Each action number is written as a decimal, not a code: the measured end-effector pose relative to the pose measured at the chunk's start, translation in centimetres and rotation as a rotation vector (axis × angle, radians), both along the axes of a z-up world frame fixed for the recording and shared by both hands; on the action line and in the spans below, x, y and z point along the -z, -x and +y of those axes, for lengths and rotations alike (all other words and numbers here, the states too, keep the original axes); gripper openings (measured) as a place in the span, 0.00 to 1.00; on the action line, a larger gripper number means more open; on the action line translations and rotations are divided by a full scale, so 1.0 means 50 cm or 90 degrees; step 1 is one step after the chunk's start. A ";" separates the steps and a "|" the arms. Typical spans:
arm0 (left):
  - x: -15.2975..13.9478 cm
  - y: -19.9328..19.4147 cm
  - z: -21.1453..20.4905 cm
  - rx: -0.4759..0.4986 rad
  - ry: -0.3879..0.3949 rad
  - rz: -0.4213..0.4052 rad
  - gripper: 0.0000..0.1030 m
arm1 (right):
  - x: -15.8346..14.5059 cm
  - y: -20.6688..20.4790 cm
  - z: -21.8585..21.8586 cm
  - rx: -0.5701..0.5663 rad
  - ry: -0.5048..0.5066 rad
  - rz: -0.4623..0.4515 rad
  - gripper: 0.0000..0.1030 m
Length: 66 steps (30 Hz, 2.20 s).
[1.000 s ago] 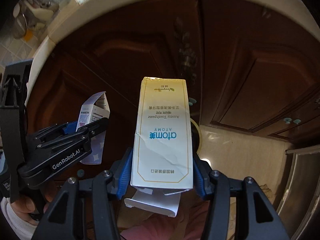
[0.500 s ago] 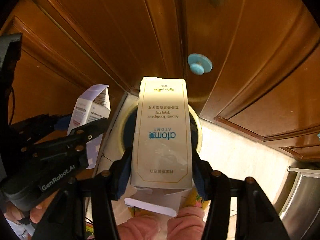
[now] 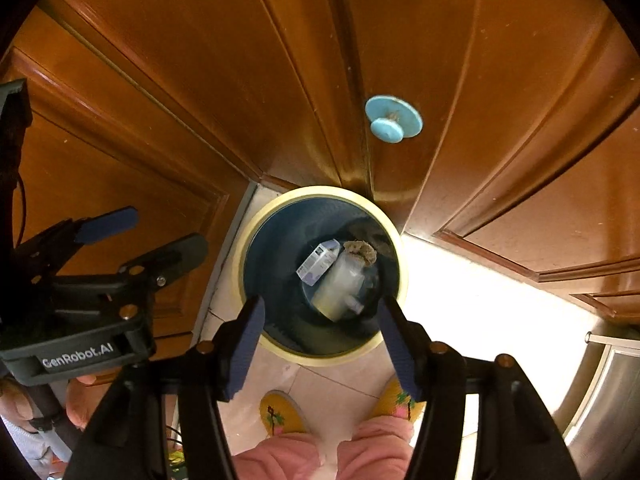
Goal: Collect trash
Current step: 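Open both tools to drop the boxes into the bin, then raise both open tools back up over the counter trash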
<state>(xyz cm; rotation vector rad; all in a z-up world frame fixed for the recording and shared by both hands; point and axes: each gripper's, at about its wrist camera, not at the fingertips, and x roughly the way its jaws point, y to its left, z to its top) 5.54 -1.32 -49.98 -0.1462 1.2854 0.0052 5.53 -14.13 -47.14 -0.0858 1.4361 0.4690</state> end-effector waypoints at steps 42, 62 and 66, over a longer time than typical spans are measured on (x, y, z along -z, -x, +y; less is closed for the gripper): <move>-0.716 0.128 -0.006 0.062 -0.029 -0.142 0.89 | -0.657 0.077 -0.047 0.059 -0.064 -0.089 0.58; -1.042 0.129 0.034 0.105 -0.075 -0.288 0.89 | -0.998 0.077 -0.021 0.049 -0.090 -0.292 0.58; -1.085 0.092 0.031 0.120 -0.099 -0.302 0.89 | -1.053 0.050 -0.024 0.051 -0.077 -0.327 0.58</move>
